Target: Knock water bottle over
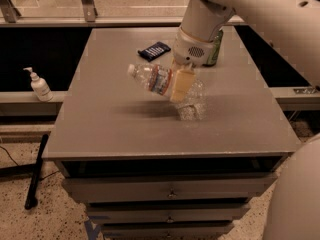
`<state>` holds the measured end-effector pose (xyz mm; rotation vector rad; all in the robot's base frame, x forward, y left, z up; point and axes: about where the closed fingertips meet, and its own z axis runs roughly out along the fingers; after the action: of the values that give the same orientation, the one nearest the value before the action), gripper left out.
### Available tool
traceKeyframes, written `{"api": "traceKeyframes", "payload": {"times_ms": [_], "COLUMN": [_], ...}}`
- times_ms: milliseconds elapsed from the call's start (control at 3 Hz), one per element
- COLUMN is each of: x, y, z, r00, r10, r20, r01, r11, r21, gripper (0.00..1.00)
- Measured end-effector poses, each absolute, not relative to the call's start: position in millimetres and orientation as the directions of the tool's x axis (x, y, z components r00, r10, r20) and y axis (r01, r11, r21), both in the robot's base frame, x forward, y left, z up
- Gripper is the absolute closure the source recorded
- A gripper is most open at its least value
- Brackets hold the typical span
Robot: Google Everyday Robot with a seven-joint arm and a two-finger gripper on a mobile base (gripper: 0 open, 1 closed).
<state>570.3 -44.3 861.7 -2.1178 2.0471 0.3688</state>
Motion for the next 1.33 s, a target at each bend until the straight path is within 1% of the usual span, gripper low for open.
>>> {"api": "traceKeyframes", "payload": {"times_ms": [333,667,1333], "x": [547.3,536.7,530.0], "y": [-55.5,-56.7,-59.2], "z": [852.0,846.6,846.4], "r00": [0.053,0.044,-0.072], "r10": [-0.978,-0.987,-0.994], "r20": [-0.203,-0.153,-0.084], "r01": [-0.99,-0.99,-0.997], "r11": [-0.078,-0.063,0.068], "r21": [0.118,0.126,0.039], "gripper": [0.82,0.6,0.13]}}
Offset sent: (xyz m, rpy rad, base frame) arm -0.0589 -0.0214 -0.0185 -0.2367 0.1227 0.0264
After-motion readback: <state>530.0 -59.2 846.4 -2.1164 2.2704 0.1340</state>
